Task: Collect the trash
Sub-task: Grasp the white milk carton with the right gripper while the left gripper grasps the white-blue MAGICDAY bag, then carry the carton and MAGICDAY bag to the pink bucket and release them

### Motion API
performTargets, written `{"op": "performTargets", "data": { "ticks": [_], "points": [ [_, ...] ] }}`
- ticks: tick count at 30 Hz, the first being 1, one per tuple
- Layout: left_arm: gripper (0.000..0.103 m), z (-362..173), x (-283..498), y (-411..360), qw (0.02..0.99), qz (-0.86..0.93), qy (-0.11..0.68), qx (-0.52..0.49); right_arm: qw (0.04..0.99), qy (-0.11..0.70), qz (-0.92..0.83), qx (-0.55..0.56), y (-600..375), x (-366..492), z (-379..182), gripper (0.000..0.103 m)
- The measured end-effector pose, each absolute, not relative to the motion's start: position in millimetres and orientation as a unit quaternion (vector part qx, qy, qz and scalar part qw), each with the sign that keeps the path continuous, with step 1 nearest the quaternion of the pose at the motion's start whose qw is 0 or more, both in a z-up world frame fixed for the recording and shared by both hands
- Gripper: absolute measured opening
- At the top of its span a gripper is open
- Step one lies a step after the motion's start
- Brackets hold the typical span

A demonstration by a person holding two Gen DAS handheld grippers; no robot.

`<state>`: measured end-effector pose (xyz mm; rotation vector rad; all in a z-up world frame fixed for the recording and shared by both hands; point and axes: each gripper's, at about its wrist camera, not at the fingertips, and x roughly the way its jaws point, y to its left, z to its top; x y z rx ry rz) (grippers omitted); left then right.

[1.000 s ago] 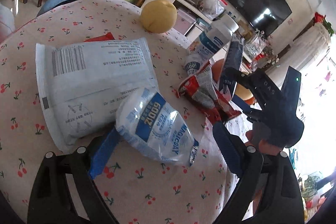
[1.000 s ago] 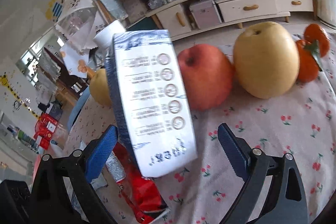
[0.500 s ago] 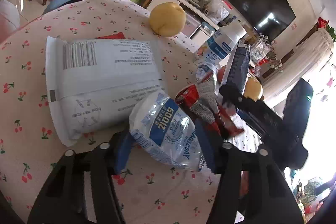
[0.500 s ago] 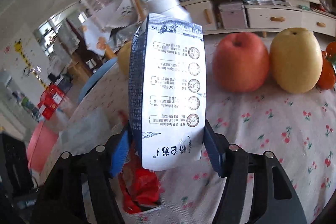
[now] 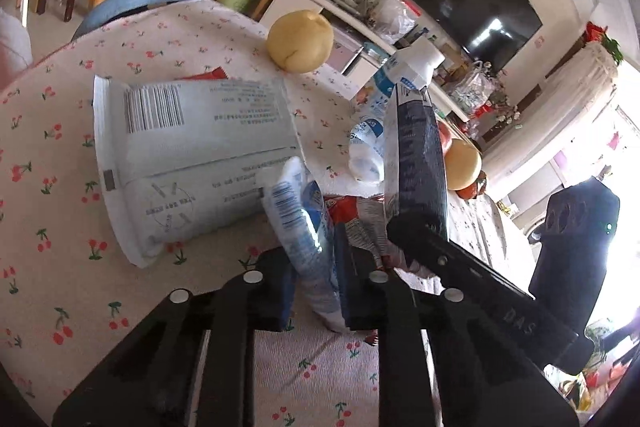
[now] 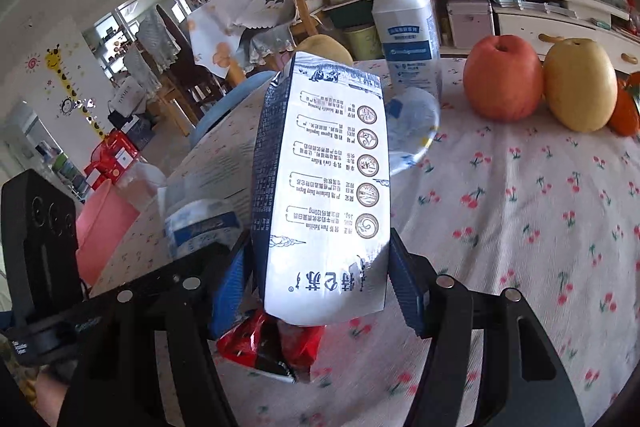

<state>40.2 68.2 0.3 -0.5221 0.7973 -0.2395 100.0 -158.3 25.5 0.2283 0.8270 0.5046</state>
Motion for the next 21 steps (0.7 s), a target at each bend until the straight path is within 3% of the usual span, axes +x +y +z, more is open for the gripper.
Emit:
{"op": "performTargets", "data": {
  "ticks": [21],
  "points": [
    [0.017, 34, 13, 103, 0.892, -0.165, 0.345, -0.243, 0.898, 0.365, 0.214, 0.119, -145, 29, 57, 0.065]
  ]
}}
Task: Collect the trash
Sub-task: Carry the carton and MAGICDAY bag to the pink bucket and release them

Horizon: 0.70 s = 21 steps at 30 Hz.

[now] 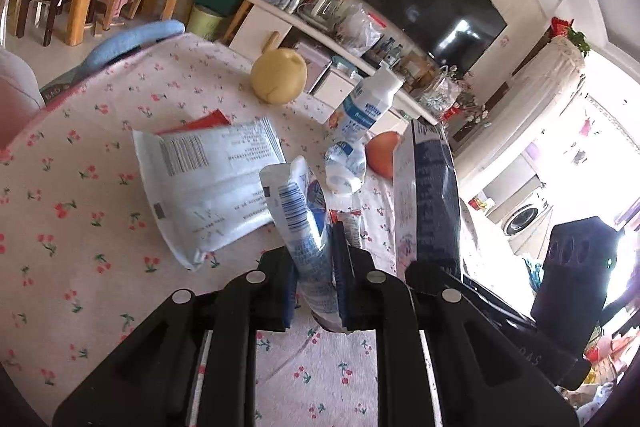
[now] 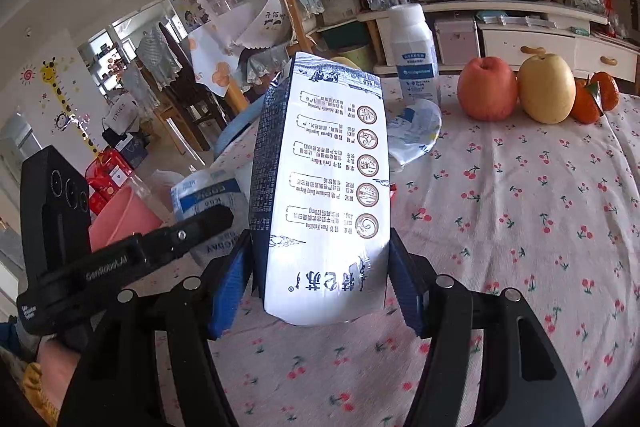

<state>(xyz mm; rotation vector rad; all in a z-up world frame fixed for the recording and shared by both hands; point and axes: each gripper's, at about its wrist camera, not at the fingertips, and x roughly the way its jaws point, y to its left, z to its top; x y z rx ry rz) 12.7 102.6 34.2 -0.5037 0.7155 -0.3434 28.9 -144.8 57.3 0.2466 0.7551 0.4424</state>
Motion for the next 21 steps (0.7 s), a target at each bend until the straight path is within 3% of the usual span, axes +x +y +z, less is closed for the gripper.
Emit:
{"op": "performTargets", "data": {
  "ticks": [21],
  "points": [
    [0.018, 85, -34, 200, 0.931, -0.111, 0.262, -0.228, 0.895, 0.342, 0.271, 0.088, -56, -25, 97, 0.065]
  ]
}}
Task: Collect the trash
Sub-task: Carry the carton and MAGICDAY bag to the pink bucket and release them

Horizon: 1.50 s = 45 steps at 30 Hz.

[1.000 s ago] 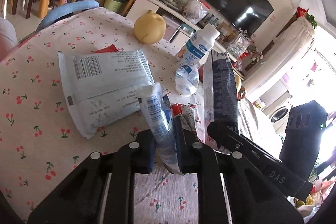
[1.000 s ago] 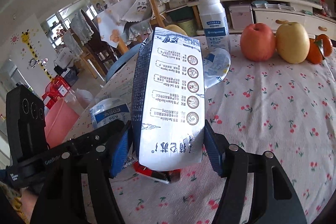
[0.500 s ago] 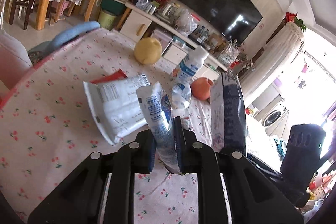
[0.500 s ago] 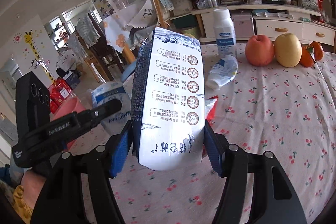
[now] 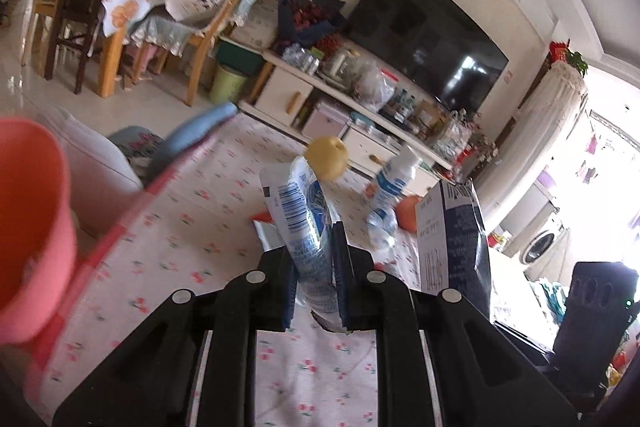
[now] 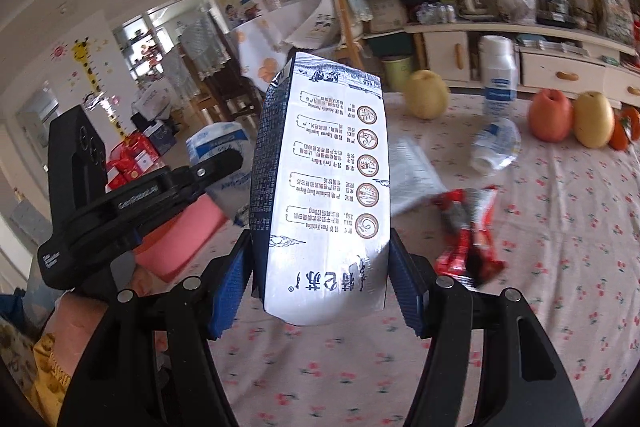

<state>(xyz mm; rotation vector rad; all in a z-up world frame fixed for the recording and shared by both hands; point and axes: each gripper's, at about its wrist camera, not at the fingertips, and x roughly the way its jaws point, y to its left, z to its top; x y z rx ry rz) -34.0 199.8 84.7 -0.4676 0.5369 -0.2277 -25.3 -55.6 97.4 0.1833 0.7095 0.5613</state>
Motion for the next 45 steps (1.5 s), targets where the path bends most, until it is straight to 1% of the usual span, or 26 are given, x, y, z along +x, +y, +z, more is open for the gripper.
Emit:
{"op": "performTargets", "data": {
  "ticks": [4, 12, 18, 23, 27, 28, 29, 30, 31, 32, 33, 34, 35, 41, 45],
  "points": [
    [0.018, 91, -43, 223, 0.937, -0.089, 0.248, -0.228, 0.890, 0.340, 0.293, 0.077, -25, -30, 105, 0.065],
    [0.018, 96, -68, 295, 0.943, -0.015, 0.218, -0.253, 0.872, 0.343, 0.343, 0.063, 50, -28, 113, 0.065],
    [0.018, 87, -82, 352, 0.935, 0.057, 0.211, -0.279, 0.854, 0.350, 0.383, 0.030, 124, -24, 115, 0.065],
    [0.018, 70, -91, 399, 0.912, 0.109, 0.217, -0.329, 0.839, 0.356, 0.411, 0.008, 182, -18, 113, 0.065],
    [0.018, 60, -95, 422, 0.897, 0.137, 0.220, -0.357, 0.835, 0.359, 0.417, -0.011, 219, -10, 107, 0.066],
    [0.019, 59, -96, 425, 0.894, 0.142, 0.223, -0.362, 0.833, 0.366, 0.415, -0.014, 227, -5, 103, 0.066],
    [0.024, 56, -95, 429, 0.890, 0.146, 0.229, -0.367, 0.831, 0.373, 0.412, -0.016, 231, -2, 99, 0.067],
    [0.030, 54, -94, 433, 0.886, 0.152, 0.233, -0.370, 0.831, 0.378, 0.407, -0.016, 231, 1, 95, 0.073],
    [0.043, 52, -94, 436, 0.883, 0.162, 0.238, -0.372, 0.834, 0.381, 0.398, -0.013, 231, 2, 92, 0.076],
    [0.052, 51, -96, 438, 0.881, 0.168, 0.238, -0.372, 0.835, 0.383, 0.394, -0.008, 230, 1, 90, 0.080],
    [0.054, 51, -98, 440, 0.881, 0.171, 0.238, -0.370, 0.836, 0.384, 0.391, 0.001, 225, 0, 88, 0.083],
    [0.058, 51, -99, 439, 0.882, 0.174, 0.240, -0.367, 0.839, 0.385, 0.385, 0.007, 220, -1, 88, 0.084],
    [0.065, 52, -99, 437, 0.884, 0.178, 0.241, -0.358, 0.842, 0.384, 0.379, 0.010, 212, -2, 87, 0.087],
    [0.082, 62, -90, 414, 0.901, 0.176, 0.250, -0.309, 0.862, 0.381, 0.335, -0.003, 180, -16, 85, 0.091],
    [0.085, 67, -85, 394, 0.911, 0.163, 0.259, -0.278, 0.866, 0.389, 0.315, -0.006, 157, -23, 80, 0.091]
  ]
}}
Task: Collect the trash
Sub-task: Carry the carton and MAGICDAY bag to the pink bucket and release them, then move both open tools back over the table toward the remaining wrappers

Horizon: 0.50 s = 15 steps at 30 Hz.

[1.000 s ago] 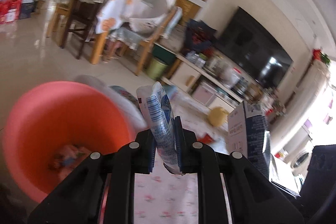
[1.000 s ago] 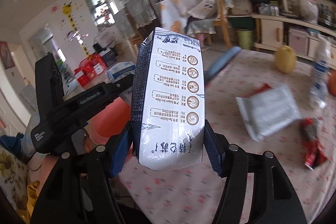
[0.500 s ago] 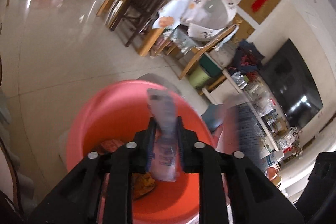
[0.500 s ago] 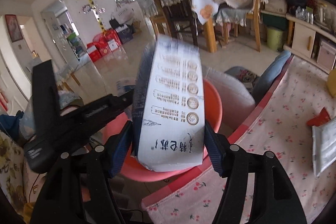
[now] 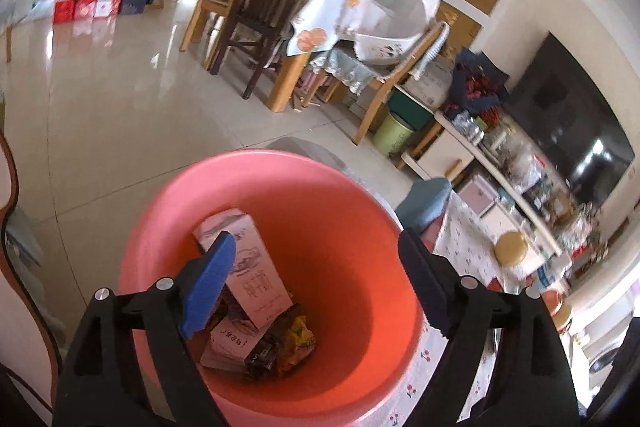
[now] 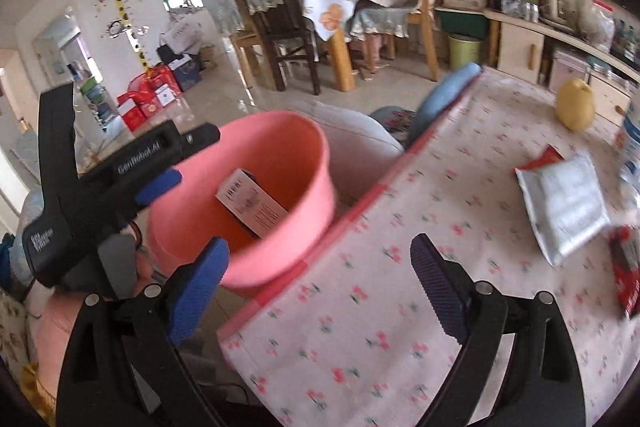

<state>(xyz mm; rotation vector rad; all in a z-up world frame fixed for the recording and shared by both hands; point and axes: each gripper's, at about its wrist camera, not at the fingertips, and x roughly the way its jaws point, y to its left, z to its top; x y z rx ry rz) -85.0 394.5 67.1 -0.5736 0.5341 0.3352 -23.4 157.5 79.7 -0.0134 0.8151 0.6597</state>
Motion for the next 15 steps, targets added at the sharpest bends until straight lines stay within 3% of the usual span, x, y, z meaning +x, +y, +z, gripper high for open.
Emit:
{"op": "performTargets", "data": {
  "ticks": [15],
  "points": [
    [0.092, 79, -70, 312, 0.936, 0.094, 0.289, -0.176, 0.890, 0.372, 0.262, -0.022, 86, -67, 85, 0.092]
  ]
}}
